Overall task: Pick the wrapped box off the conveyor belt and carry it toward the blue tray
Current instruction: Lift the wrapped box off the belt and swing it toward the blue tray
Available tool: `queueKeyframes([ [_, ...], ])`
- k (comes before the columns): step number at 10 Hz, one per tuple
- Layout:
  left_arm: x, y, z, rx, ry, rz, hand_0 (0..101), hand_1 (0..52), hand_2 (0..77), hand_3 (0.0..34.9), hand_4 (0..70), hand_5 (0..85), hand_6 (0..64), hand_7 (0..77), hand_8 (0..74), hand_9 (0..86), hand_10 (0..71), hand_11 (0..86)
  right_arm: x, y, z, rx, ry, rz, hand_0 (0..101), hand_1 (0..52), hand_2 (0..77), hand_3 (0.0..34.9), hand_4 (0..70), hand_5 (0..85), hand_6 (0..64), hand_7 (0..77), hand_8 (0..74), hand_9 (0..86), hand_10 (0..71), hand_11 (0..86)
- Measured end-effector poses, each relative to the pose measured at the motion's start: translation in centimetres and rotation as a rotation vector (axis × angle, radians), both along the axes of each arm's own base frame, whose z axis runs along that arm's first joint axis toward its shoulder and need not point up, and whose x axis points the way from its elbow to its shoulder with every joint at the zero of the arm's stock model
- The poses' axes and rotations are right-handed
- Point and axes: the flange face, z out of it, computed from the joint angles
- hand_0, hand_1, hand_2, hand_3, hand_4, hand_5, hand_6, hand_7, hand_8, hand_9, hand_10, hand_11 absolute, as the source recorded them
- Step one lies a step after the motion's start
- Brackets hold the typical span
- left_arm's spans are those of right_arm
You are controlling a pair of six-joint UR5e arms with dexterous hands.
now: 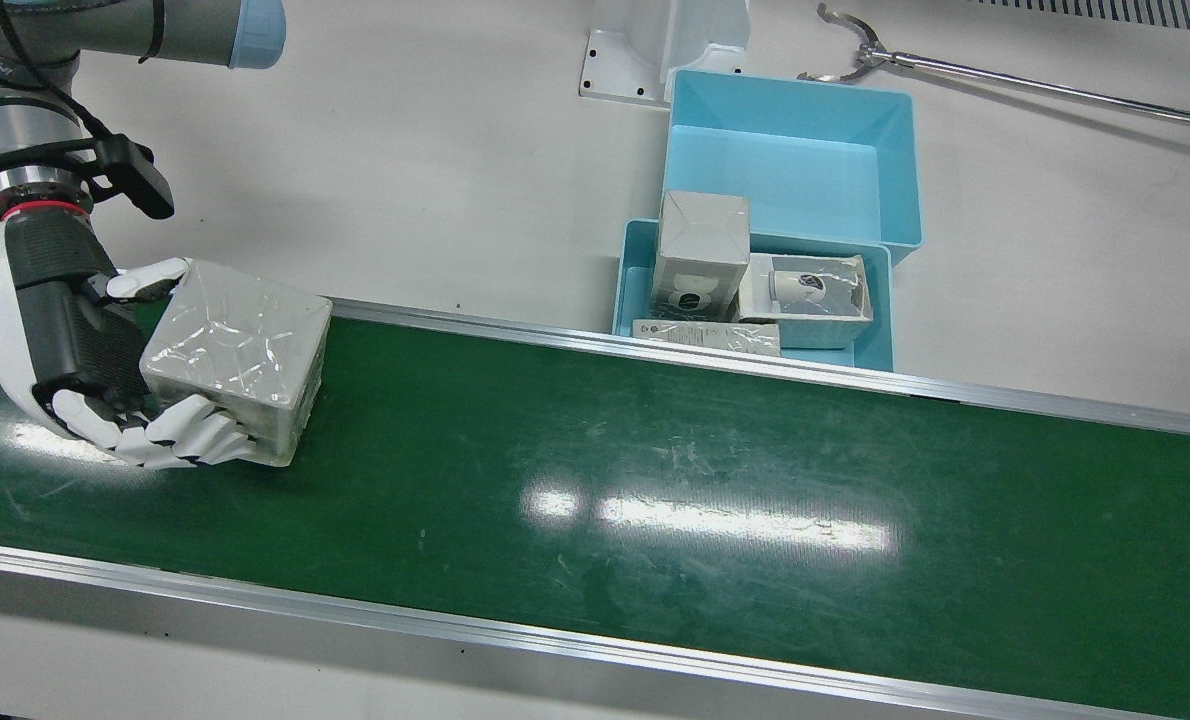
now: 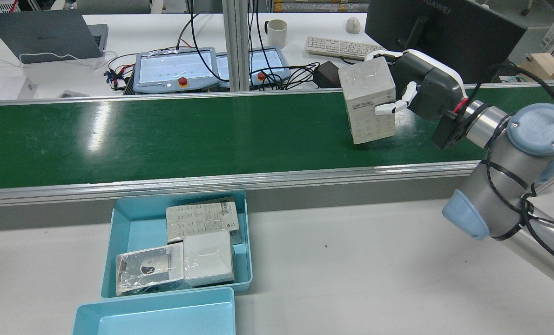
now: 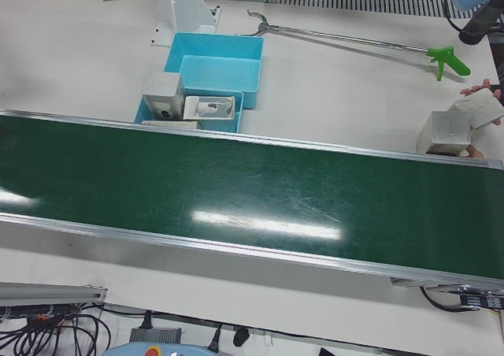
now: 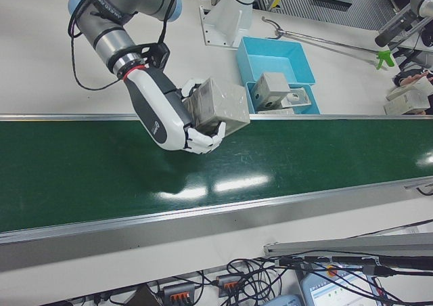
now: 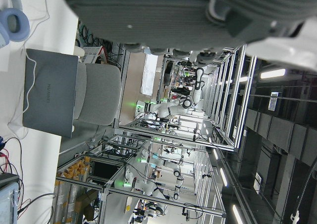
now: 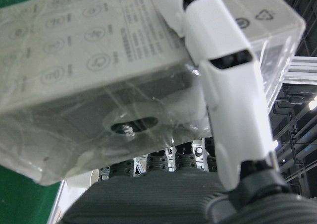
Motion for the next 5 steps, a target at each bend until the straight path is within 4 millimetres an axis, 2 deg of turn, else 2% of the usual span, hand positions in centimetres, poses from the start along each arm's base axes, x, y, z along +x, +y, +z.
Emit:
queueKeyframes([
  [1, 0.0, 0.0, 0.0, 0.0, 0.0, 0.0, 0, 0.0, 1.1, 0.0, 0.0, 1.1, 0.0, 0.5, 0.5, 0.0, 0.5, 0.0, 1.4, 1.6, -2.3, 0.012, -0.008, 0.015, 52, 2.7, 38.2, 2.8, 30.0, 48.5, 27.3, 46.9, 37.6, 42.0, 38.7, 31.1],
  [2, 0.0, 0.0, 0.0, 0.0, 0.0, 0.0, 0, 0.0, 1.1, 0.0, 0.0, 1.1, 0.0, 0.5, 0.5, 0.0, 0.5, 0.0, 2.3, 3.0, -4.5, 0.03, -0.022, 0.028, 48, 0.5, 38.7, 1.4, 31.1, 58.4, 33.3, 56.7, 45.3, 50.7, 48.0, 38.7],
  [3, 0.0, 0.0, 0.0, 0.0, 0.0, 0.0, 0, 0.0, 0.5, 0.0, 0.0, 1.1, 0.0, 0.5, 0.5, 0.0, 0.5, 0.0, 1.9, 4.3, -6.6, 0.048, -0.042, 0.032, 48, 0.5, 38.7, 1.4, 31.1, 61.1, 35.5, 66.0, 48.5, 59.5, 52.4, 41.5],
  [4, 0.0, 0.0, 0.0, 0.0, 0.0, 0.0, 0, 0.0, 1.1, 0.0, 0.0, 0.5, 0.0, 0.5, 0.5, 0.0, 0.5, 0.0, -0.1, 5.3, -8.9, 0.067, -0.058, 0.023, 49, 0.5, 38.7, 1.2, 31.1, 61.1, 35.5, 66.0, 49.6, 64.4, 52.4, 41.5],
  [5, 0.0, 0.0, 0.0, 0.0, 0.0, 0.0, 0, 0.0, 1.1, 0.0, 0.0, 0.5, 0.0, 0.5, 0.5, 0.0, 0.5, 0.0, -3.4, 6.4, -11.5, 0.086, -0.066, 0.006, 49, 0.5, 38.7, 1.2, 30.5, 63.3, 38.2, 71.4, 49.6, 64.4, 53.5, 43.1],
])
